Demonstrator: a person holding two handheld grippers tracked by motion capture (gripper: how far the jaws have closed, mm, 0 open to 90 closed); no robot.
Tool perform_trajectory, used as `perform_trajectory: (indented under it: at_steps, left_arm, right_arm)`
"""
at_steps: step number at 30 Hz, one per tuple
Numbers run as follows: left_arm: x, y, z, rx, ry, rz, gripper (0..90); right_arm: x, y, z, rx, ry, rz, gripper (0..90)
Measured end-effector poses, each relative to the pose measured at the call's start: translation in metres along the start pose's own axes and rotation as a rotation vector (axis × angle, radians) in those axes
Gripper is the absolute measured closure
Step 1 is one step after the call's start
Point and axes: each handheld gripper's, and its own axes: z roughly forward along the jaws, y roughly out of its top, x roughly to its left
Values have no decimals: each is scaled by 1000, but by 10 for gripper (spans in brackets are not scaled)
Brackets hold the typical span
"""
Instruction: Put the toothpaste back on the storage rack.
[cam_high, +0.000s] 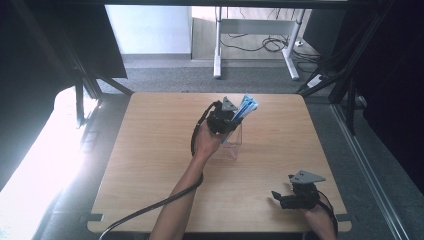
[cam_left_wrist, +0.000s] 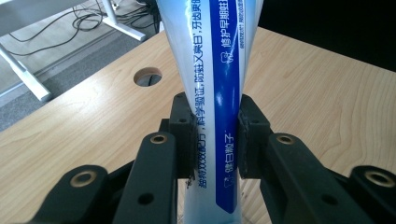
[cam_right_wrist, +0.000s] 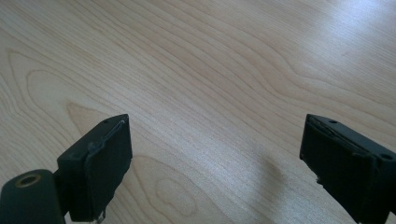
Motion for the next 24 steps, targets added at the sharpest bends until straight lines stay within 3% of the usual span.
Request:
perform_trajectory:
  at_steps: [19,24]
  left_arm:
    - [-11,-16,5,52,23,44,715]
    - [-11,-20,6,65,20,34,711]
  right_arm:
    - [1,0,0,3,-2,-7,96]
    - [1,0,1,5,-1,-7,96]
